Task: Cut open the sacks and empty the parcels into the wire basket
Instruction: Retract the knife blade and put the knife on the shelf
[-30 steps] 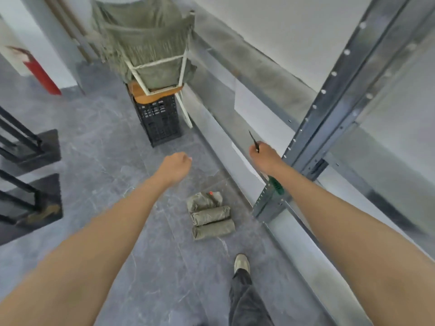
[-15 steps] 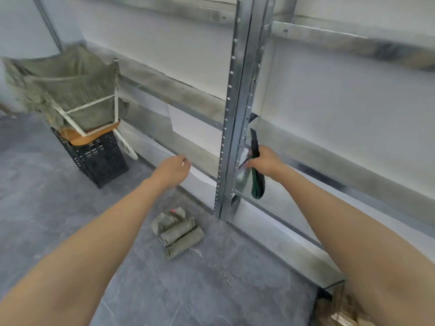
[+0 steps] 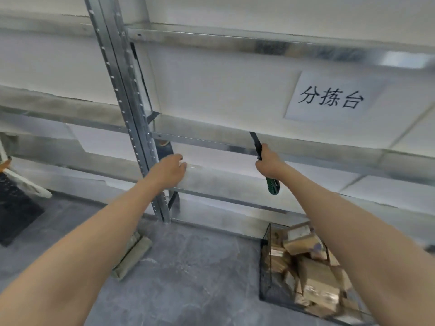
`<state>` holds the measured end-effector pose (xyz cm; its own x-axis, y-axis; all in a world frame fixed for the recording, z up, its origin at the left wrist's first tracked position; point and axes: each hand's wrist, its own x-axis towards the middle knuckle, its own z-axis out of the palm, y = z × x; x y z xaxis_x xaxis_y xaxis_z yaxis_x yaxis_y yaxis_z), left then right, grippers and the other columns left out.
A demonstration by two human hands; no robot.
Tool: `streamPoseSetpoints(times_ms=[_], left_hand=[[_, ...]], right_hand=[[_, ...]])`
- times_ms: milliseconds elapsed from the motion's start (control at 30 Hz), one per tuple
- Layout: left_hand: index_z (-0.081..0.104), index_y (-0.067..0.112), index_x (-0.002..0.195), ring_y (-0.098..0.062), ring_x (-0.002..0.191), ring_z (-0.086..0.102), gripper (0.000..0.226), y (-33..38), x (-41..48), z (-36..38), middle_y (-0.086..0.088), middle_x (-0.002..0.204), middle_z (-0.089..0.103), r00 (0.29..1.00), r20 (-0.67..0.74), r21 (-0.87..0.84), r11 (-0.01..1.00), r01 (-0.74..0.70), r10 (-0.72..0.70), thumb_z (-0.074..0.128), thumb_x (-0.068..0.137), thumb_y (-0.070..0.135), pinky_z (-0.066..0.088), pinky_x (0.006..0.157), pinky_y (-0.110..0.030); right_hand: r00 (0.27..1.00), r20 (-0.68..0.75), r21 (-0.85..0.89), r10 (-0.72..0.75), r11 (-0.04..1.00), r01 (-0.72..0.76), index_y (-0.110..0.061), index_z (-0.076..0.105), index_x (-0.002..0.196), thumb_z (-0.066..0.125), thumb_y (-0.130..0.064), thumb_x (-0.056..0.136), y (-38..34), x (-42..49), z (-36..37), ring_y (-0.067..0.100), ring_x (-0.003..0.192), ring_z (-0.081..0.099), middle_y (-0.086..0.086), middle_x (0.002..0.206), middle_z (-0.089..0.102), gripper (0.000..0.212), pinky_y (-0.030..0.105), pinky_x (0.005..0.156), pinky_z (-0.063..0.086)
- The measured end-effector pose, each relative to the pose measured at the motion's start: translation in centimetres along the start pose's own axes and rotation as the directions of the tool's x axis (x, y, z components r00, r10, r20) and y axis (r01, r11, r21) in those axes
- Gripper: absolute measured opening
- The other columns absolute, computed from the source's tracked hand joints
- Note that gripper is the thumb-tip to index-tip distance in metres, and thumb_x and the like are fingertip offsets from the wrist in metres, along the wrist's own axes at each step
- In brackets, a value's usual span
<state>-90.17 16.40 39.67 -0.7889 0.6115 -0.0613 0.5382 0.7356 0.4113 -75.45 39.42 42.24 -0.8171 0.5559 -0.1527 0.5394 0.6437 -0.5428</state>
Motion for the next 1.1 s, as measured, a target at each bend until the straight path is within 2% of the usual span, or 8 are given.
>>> streamPoseSetpoints(times_ms=[200, 333, 433, 633, 733, 933, 1033, 1100], left_hand=[[0.036, 0.009, 0.143, -0.029, 0.134, 0.038, 0.047, 11.2, -2.9, 5.3, -0.01, 0.148, 0.039, 0.98, 0.097, 0.046, 0.982, -0.182, 0.177, 0.032, 0.102, 0.031, 0.032, 0.109, -0.04], [0.036, 0.01, 0.144, -0.029, 0.134, 0.039, 0.047, 19.1, -4.6, 8.0, -0.009, 0.149, 0.038, 0.941, 0.116, 0.081, 0.941, -0.329, 0.319, 0.032, 0.102, 0.032, 0.032, 0.11, -0.042], [0.033, 0.011, 0.145, -0.027, 0.137, 0.035, 0.048, 24.7, -6.0, 9.9, -0.007, 0.152, 0.034, 0.901, 0.141, 0.089, 0.901, -0.424, 0.41, 0.031, 0.102, 0.033, 0.029, 0.112, -0.041], [0.033, 0.011, 0.146, -0.027, 0.136, 0.036, 0.049, 34.8, -9.0, 13.8, -0.007, 0.152, 0.035, 0.828, 0.197, 0.04, 0.839, -0.542, 0.526, 0.03, 0.102, 0.033, 0.029, 0.111, -0.04], [0.035, 0.011, 0.144, -0.028, 0.134, 0.038, 0.048, 39.5, -10.1, 15.4, -0.008, 0.15, 0.037, 0.775, 0.215, 0.018, 0.791, -0.612, 0.595, 0.029, 0.102, 0.033, 0.03, 0.11, -0.04], [0.042, 0.012, 0.139, -0.029, 0.128, 0.045, 0.044, 47.8, -10.5, 18.8, -0.009, 0.144, 0.045, 0.707, 0.236, -0.071, 0.738, -0.671, 0.666, 0.03, 0.102, 0.033, 0.035, 0.106, -0.04], [0.053, 0.009, 0.129, -0.027, 0.116, 0.052, 0.041, 52.0, -10.0, 20.9, -0.01, 0.132, 0.056, 0.674, 0.236, -0.221, 0.714, -0.664, 0.7, 0.032, 0.101, 0.031, 0.042, 0.098, -0.037], [0.061, 0.004, 0.108, -0.029, 0.102, 0.055, 0.037, 55.2, -9.5, 22.2, -0.014, 0.111, 0.062, 0.662, 0.24, -0.325, 0.701, -0.634, 0.71, 0.033, 0.1, 0.028, 0.041, 0.081, -0.033]], right_hand=[[0.975, -0.087, 0.143, 0.203, 0.971, -0.189, -0.001, 0.029, 0.128, 0.039, -0.006, 0.096, 11.4, -9.1, -5.8, 0.024, 0.083, 0.046, 0.006, 0.09, 0.045, 0.034, 0.032, 0.07, 0.038], [0.935, -0.184, 0.223, 0.303, 0.939, -0.26, 0.002, 0.022, 0.136, 0.039, -0.003, 0.095, 17.3, -14.3, -9.2, 0.026, 0.091, 0.044, 0.001, 0.089, 0.042, 0.044, 0.031, 0.067, 0.036], [0.902, -0.248, 0.262, 0.354, 0.921, -0.289, -0.003, 0.026, 0.13, 0.038, -0.001, 0.095, 21.1, -17.8, -11.5, 0.027, 0.093, 0.043, 0.002, 0.09, 0.041, 0.037, 0.032, 0.07, 0.034], [0.838, -0.33, 0.284, 0.435, 0.892, -0.351, 0.001, 0.028, 0.128, 0.038, -0.001, 0.095, 26.7, -23.0, -15.3, 0.026, 0.087, 0.043, -0.005, 0.079, 0.033, 0.034, 0.028, 0.06, 0.033], [0.808, -0.355, 0.302, 0.471, 0.875, -0.377, 0.002, 0.026, 0.131, 0.037, -0.001, 0.095, 29.0, -24.3, -16.9, 0.016, 0.071, 0.042, -0.005, 0.078, 0.032, 0.038, 0.025, 0.051, 0.028], [0.727, -0.391, 0.351, 0.565, 0.821, -0.45, 0.002, 0.025, 0.132, 0.038, -0.002, 0.095, 34.7, -25.7, -20.3, 0.01, 0.064, 0.038, -0.003, 0.077, 0.033, 0.039, 0.024, 0.05, 0.029], [0.698, -0.414, 0.364, 0.584, 0.809, -0.461, 0.001, 0.027, 0.129, 0.039, -0.004, 0.096, 37.8, -25.5, -21.9, 0.013, 0.066, 0.042, 0.001, 0.079, 0.038, 0.036, 0.027, 0.051, 0.032], [0.686, -0.429, 0.393, 0.588, 0.805, -0.444, 0.0, 0.027, 0.128, 0.04, -0.006, 0.096, 40.0, -24.9, -23.3, 0.017, 0.071, 0.046, 0.003, 0.082, 0.042, 0.035, 0.03, 0.056, 0.037]])
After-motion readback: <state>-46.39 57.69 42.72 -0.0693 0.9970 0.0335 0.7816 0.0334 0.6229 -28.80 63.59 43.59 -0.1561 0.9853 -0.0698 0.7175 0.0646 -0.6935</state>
